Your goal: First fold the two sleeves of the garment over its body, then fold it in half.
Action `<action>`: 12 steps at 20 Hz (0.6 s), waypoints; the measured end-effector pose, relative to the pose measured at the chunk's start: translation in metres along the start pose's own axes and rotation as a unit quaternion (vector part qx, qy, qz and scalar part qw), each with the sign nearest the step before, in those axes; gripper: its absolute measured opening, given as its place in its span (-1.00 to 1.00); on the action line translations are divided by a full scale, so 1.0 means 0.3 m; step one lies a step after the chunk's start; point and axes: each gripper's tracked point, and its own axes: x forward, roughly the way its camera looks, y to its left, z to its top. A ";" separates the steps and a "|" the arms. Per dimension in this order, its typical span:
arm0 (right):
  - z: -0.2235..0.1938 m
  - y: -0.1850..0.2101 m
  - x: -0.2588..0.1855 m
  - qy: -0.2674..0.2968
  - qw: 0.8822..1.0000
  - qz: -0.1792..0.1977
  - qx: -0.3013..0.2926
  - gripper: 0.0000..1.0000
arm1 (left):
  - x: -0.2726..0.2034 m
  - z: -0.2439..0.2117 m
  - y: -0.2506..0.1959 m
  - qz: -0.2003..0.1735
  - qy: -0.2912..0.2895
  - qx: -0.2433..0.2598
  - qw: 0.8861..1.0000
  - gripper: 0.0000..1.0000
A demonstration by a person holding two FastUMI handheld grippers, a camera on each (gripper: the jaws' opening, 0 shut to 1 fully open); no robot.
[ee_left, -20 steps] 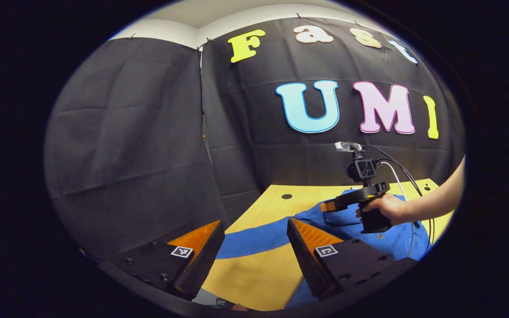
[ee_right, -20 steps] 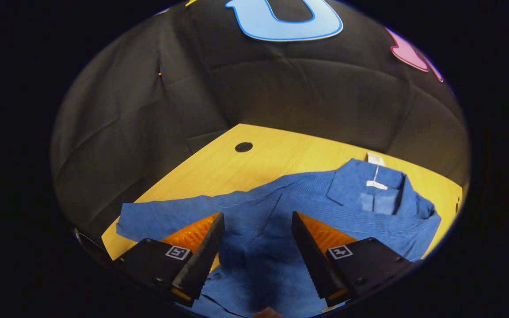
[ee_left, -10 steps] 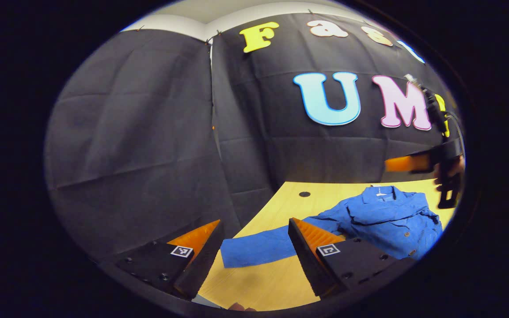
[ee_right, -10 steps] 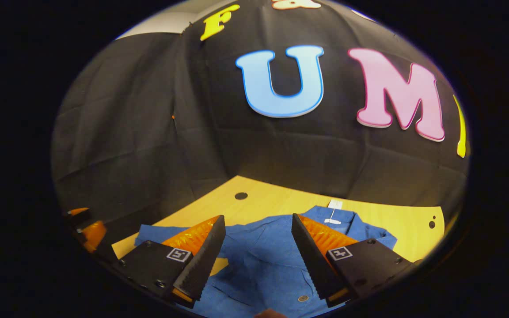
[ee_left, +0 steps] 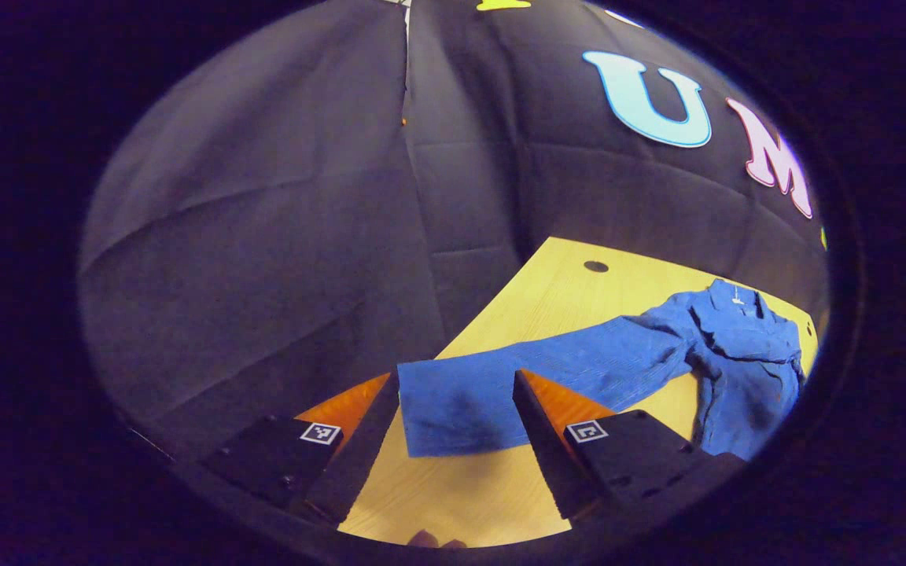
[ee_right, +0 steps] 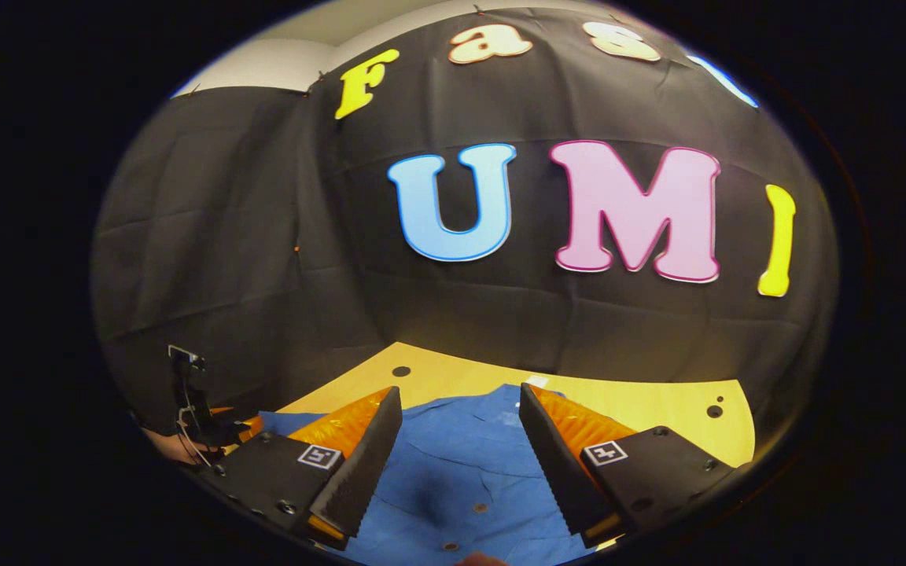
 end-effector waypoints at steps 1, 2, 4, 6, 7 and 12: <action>-0.004 -0.020 -0.007 0.005 1.000 -0.007 0.007 0.92 | 0.033 -0.019 0.018 0.004 0.017 -0.006 1.000 0.73; -0.013 -0.033 -0.009 0.010 1.000 -0.015 0.014 0.92 | 0.061 -0.029 0.026 0.004 0.028 -0.014 1.000 0.74; -0.011 -0.054 -0.011 0.011 0.999 -0.026 0.022 0.92 | 0.095 -0.055 0.034 0.002 0.050 -0.023 0.998 0.73; -0.002 -0.063 -0.017 0.007 0.999 -0.033 0.022 0.92 | 0.116 -0.076 0.040 0.001 0.063 -0.020 0.998 0.74; -0.002 -0.061 -0.019 0.009 0.999 -0.033 0.023 0.92 | 0.128 -0.091 0.039 0.003 0.067 -0.020 0.998 0.74; -0.003 -0.046 -0.031 0.014 0.999 -0.031 0.032 0.92 | 0.148 -0.118 0.039 0.002 0.072 -0.040 0.997 0.72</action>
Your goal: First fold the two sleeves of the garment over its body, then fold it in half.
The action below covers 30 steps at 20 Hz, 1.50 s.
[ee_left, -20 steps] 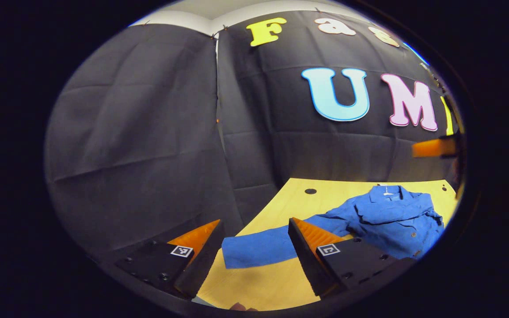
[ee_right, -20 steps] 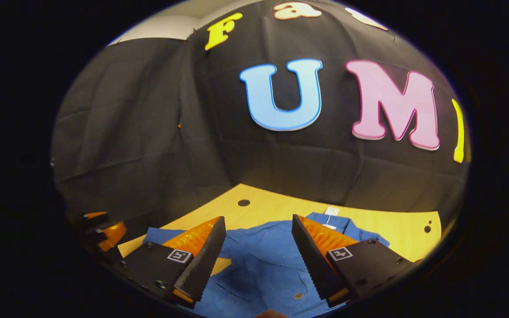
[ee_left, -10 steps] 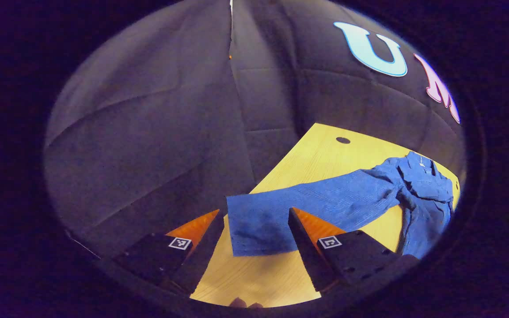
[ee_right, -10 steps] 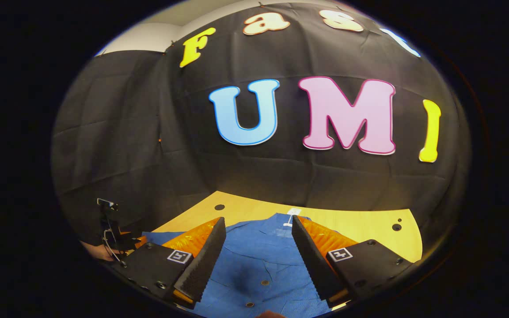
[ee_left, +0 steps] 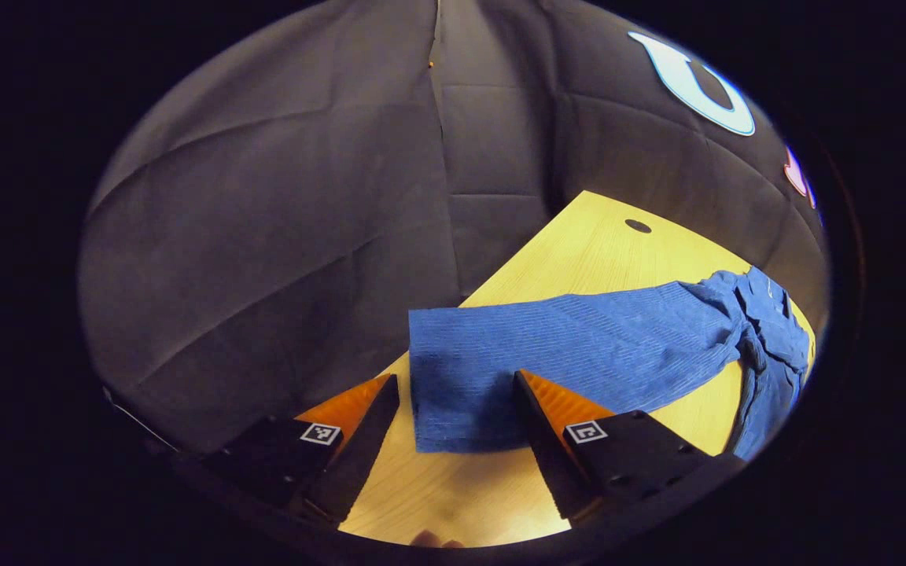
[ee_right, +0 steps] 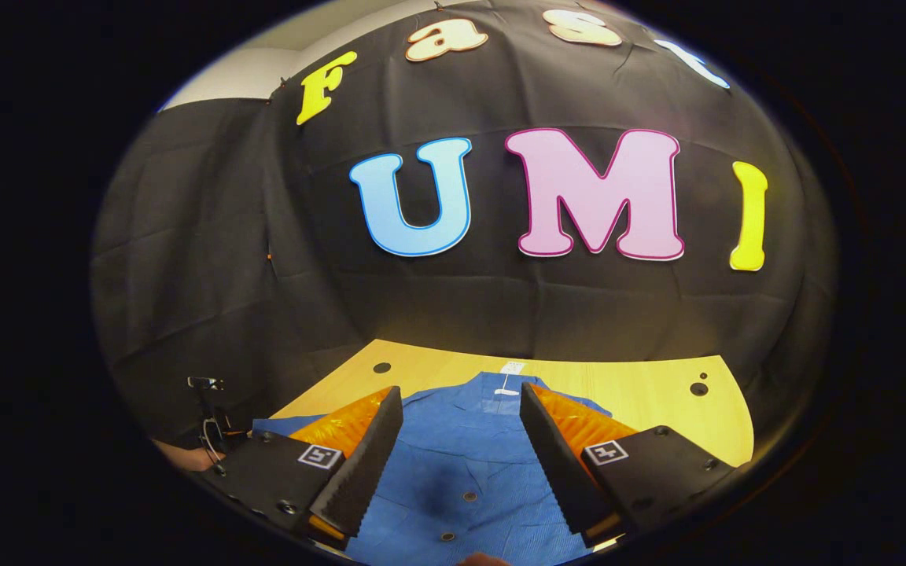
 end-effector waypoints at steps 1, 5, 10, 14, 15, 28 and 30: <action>-0.002 0.000 -0.006 0.001 1.000 0.000 0.002 0.92 | 0.000 -0.002 0.002 0.000 -0.001 0.004 1.000 0.72; -0.014 0.010 -0.019 0.008 1.000 0.002 0.011 0.92 | 0.000 0.002 -0.012 -0.024 0.008 0.030 0.999 0.60; -0.041 0.007 -0.045 0.021 1.000 -0.001 0.015 0.92 | 0.014 0.020 -0.046 -0.038 0.004 0.031 0.999 -0.34; -0.055 -0.001 -0.066 0.026 1.000 -0.005 0.010 0.92 | 0.020 0.034 -0.090 -0.036 0.041 0.011 0.998 -0.96; -0.060 -0.005 -0.071 0.027 1.000 -0.007 0.010 0.92 | 0.026 0.038 -0.088 -0.040 0.046 0.010 0.998 -0.96; -0.050 -0.080 -0.139 0.014 0.999 -0.019 0.041 0.92 | -0.184 0.246 -0.318 -0.135 0.020 0.089 0.987 -1.00; -0.050 -0.102 -0.157 0.011 0.999 -0.022 0.046 0.92 | -0.236 0.300 -0.385 -0.157 0.006 0.085 0.984 -1.00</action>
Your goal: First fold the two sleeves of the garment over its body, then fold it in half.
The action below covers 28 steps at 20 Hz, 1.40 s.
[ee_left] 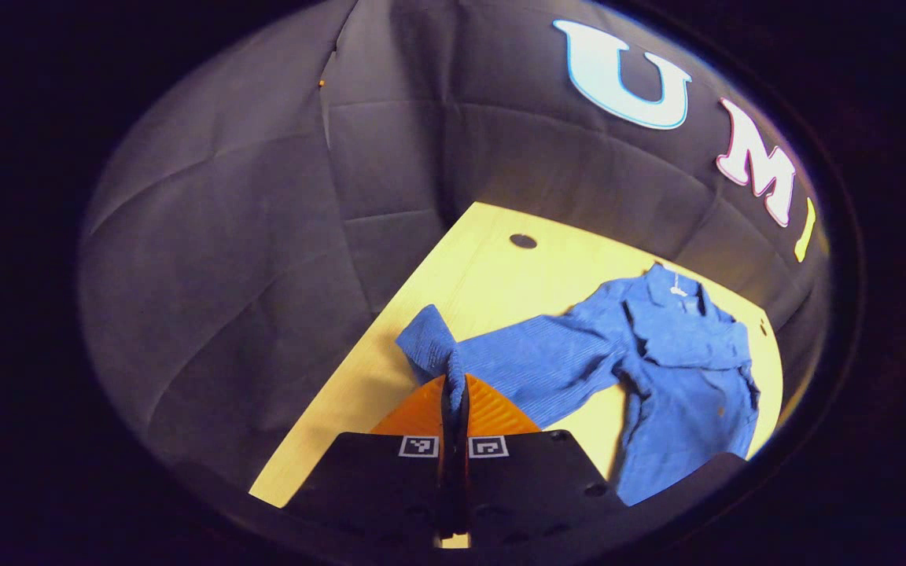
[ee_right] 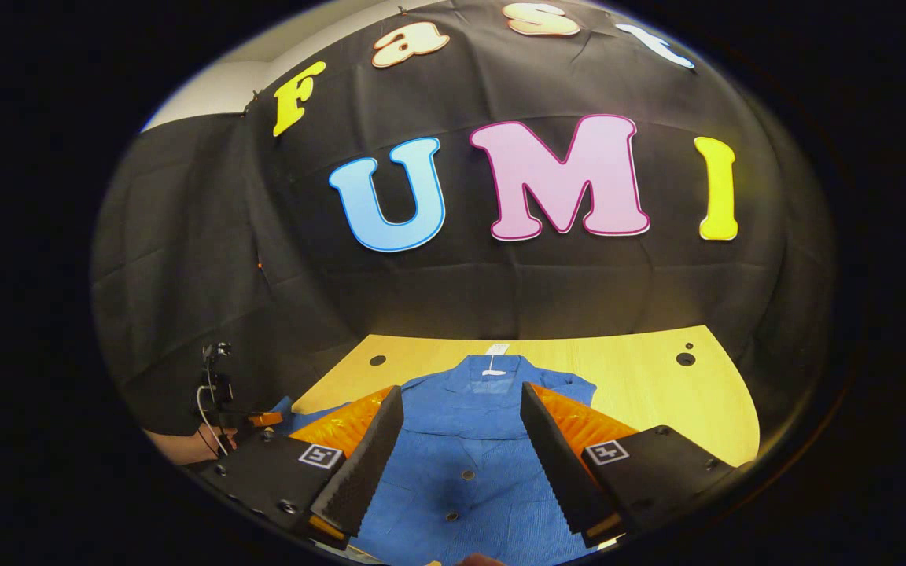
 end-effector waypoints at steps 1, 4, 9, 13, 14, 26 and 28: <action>0.001 -0.011 -0.010 -0.001 1.000 -0.001 0.003 0.92 | -0.015 0.045 -0.047 -0.013 -0.011 0.001 1.000 -1.00; -0.012 -0.060 -0.045 -0.001 1.000 -0.006 0.015 0.92 | -0.065 0.157 -0.209 -0.053 -0.037 0.010 0.998 -1.00; -0.022 -0.190 -0.122 -0.008 0.999 -0.035 0.028 0.92 | -0.100 0.280 -0.536 -0.118 -0.058 0.046 0.990 -1.00; -0.041 -0.308 -0.187 -0.009 0.997 -0.063 0.045 0.92 | -0.052 0.329 -0.828 -0.160 -0.056 0.068 0.983 -1.00; -0.070 -0.312 -0.181 -0.007 0.996 -0.071 0.049 0.92 | -0.035 0.333 -0.905 -0.170 -0.052 0.073 0.981 -1.00; -0.172 -0.690 -0.312 0.014 0.982 -0.162 0.098 0.92 | 0.293 0.098 -1.560 -0.209 0.044 0.188 0.959 -1.00; -0.186 -0.739 -0.326 0.018 0.979 -0.175 0.102 0.92 | 0.328 0.052 -1.606 -0.209 0.057 0.194 0.957 -1.00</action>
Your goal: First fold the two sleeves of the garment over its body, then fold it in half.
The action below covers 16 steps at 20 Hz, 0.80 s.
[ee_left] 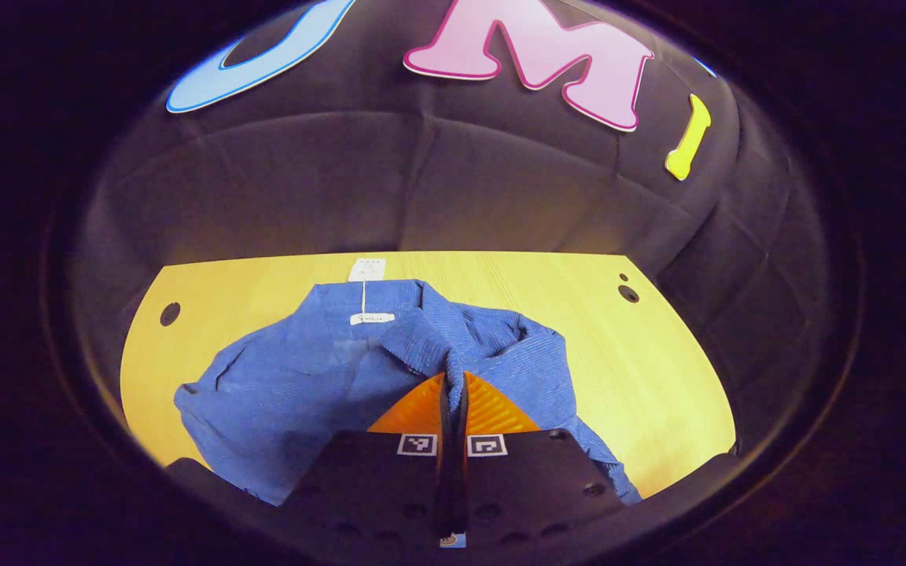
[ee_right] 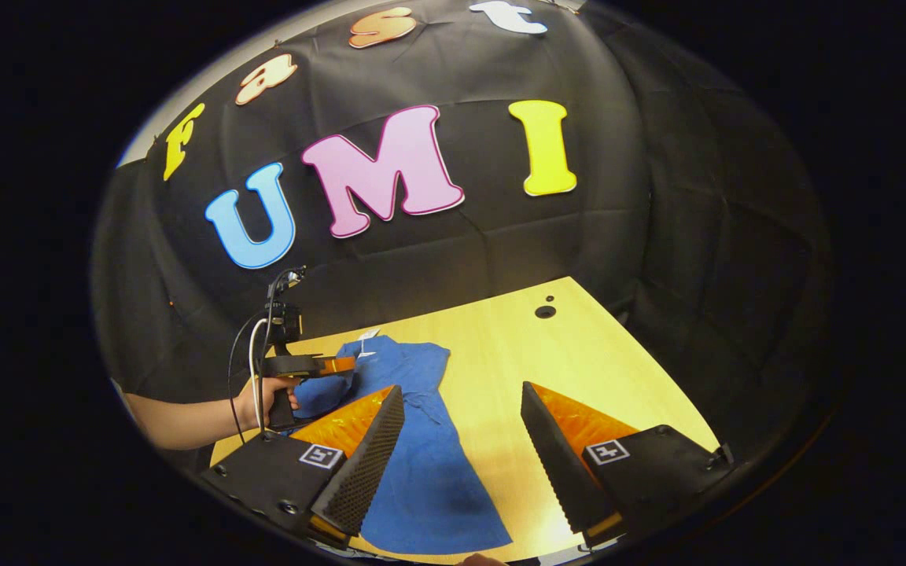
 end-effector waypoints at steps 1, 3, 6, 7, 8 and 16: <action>0.001 -0.025 0.009 0.001 1.000 -0.007 0.004 0.92 | 0.024 -0.011 -0.020 -0.002 0.005 0.002 1.000 -1.00; 0.006 -0.065 0.015 0.007 1.000 -0.016 0.012 0.92 | 0.058 -0.019 -0.055 -0.008 0.013 0.013 1.000 -1.00; 0.007 -0.096 0.019 0.011 1.000 -0.023 0.011 0.92 | 0.100 -0.026 -0.092 -0.011 0.019 0.047 0.999 -1.00; 0.013 -0.101 0.024 0.011 1.000 -0.022 0.010 0.92 | 0.108 -0.032 -0.091 -0.008 0.021 0.058 0.998 -1.00; 0.018 -0.102 0.027 0.012 1.000 -0.021 0.010 0.92 | 0.109 -0.041 -0.088 -0.003 0.028 0.066 0.997 -1.00; 0.018 -0.081 0.056 0.022 1.000 -0.008 0.012 0.92 | 0.050 -0.039 -0.311 -0.138 0.023 0.041 0.989 0.11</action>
